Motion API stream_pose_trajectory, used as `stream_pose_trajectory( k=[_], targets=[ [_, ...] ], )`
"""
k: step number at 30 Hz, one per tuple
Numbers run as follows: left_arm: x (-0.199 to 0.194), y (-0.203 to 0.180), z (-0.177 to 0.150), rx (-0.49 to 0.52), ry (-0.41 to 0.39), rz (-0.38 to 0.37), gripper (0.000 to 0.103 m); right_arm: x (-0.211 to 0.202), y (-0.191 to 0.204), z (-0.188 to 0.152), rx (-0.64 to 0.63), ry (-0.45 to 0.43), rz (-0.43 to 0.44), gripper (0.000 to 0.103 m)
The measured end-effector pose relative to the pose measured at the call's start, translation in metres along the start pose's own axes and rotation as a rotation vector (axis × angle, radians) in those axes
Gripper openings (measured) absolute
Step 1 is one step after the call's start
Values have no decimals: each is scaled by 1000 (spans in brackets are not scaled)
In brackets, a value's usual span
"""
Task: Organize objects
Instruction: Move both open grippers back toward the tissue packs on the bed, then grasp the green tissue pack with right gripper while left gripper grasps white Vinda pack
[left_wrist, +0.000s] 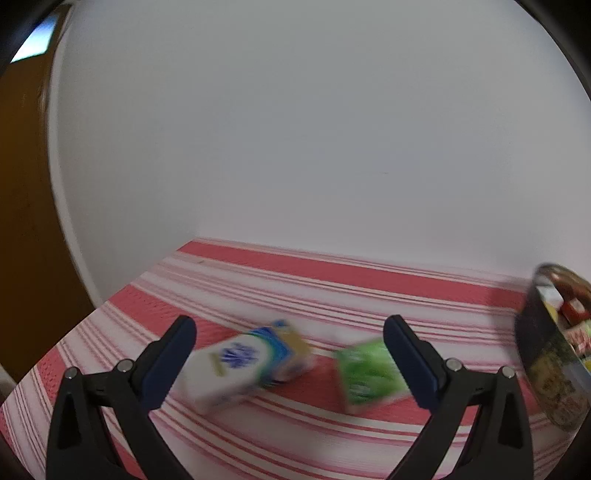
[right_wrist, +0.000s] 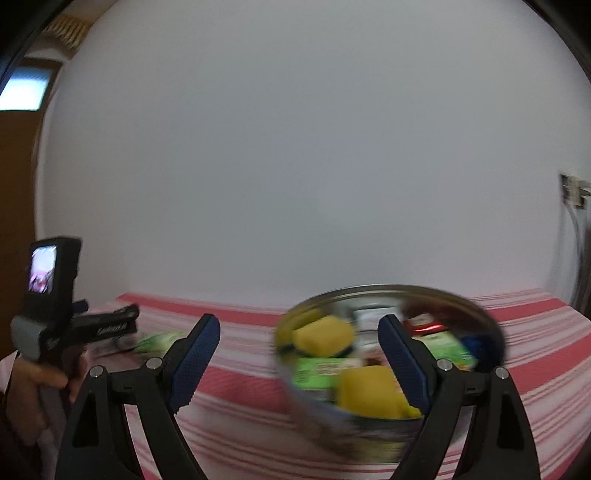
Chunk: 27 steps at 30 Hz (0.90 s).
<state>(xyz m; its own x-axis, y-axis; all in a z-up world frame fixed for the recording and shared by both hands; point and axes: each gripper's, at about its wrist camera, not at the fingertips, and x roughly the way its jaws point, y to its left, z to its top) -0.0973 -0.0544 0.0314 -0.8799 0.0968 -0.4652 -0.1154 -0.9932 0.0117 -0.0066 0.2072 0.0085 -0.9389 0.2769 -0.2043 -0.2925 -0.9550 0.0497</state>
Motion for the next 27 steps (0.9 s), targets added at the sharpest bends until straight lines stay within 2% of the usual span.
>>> stream_pose_trajectory(
  k=[3, 5, 7, 10, 14, 19, 22, 27],
  targets=[
    [9, 31, 5, -72, 25, 5, 102, 17, 19, -2, 0, 68, 89, 89],
    [15, 45, 6, -90, 34, 22, 102, 36, 36, -4, -15, 146, 148, 89],
    [21, 58, 8, -104, 48, 55, 102, 48, 47, -4, -13, 183, 189, 89],
    [25, 77, 10, -147, 61, 63, 102, 69, 67, -6, -24, 248, 270, 89],
    [24, 91, 14, -157, 49, 91, 102, 98, 94, -11, -86, 350, 353, 89],
    [26, 90, 16, -108, 37, 151, 102, 138, 120, -12, -113, 422, 353, 89],
    [27, 95, 17, -122, 43, 142, 102, 165, 138, -14, -103, 490, 338, 89],
    [27, 108, 19, -171, 54, 149, 102, 201, 172, -23, -176, 611, 296, 89]
  ],
)
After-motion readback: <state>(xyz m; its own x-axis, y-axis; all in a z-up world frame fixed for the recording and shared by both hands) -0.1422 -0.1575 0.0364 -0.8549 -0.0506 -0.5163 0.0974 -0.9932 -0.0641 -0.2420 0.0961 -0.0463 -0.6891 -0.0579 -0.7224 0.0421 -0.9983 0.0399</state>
